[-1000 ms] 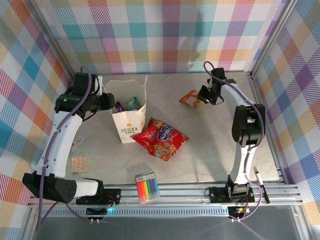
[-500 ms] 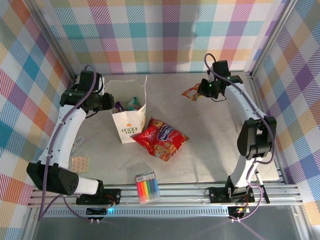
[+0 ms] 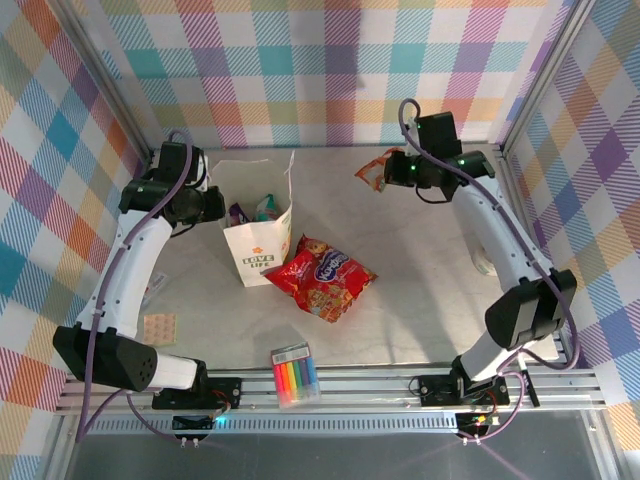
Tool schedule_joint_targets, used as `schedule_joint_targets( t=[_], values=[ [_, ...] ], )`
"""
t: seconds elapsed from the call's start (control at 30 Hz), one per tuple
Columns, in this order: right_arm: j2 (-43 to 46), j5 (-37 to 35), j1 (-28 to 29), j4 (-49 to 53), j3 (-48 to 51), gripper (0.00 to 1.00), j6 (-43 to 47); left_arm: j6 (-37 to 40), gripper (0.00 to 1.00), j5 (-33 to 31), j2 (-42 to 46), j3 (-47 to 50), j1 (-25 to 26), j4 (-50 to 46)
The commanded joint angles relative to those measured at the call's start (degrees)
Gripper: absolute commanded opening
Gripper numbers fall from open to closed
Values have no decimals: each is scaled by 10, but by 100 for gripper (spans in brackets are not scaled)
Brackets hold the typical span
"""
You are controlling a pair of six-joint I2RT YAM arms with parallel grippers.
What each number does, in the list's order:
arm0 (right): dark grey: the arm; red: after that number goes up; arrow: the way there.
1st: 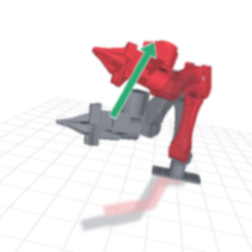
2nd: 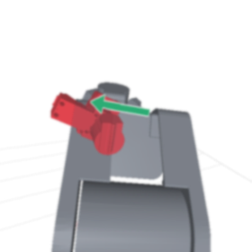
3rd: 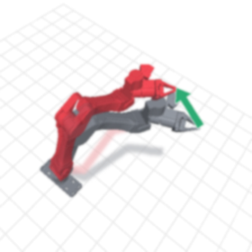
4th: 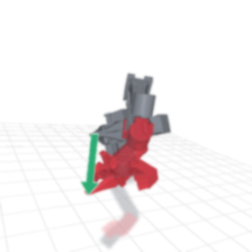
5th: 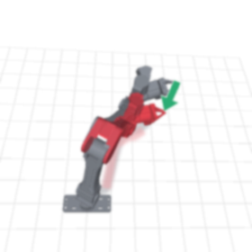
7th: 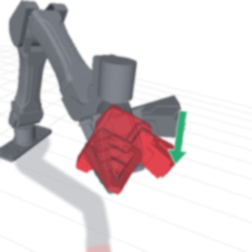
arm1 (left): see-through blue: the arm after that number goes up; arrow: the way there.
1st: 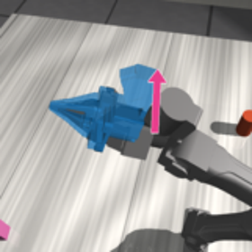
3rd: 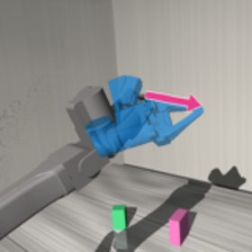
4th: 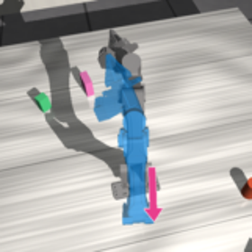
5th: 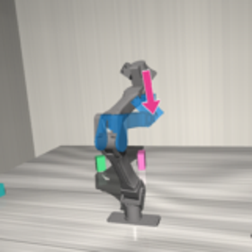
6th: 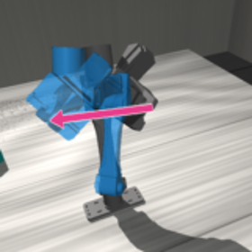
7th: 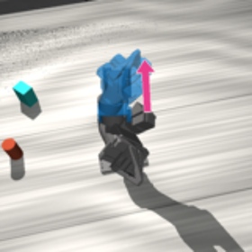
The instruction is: Place the snacks into the paper bag
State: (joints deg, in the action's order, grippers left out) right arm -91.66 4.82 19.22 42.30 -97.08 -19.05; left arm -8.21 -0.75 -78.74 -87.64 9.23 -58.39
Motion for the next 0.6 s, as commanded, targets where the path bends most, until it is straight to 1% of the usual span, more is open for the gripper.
schedule_joint_targets(
  t=[0.0,0.3,0.57],
  values=[
    [35,-9,10,-6,-22,0,20,-10,21,-2,14,6,1,-9],
    [81,-6,24,-13,-28,0,20,-17,20,4,19,15,1,0],
    [109,-6,57,-17,-50,0,20,-20,20,9,24,22,1,9]
  ],
)
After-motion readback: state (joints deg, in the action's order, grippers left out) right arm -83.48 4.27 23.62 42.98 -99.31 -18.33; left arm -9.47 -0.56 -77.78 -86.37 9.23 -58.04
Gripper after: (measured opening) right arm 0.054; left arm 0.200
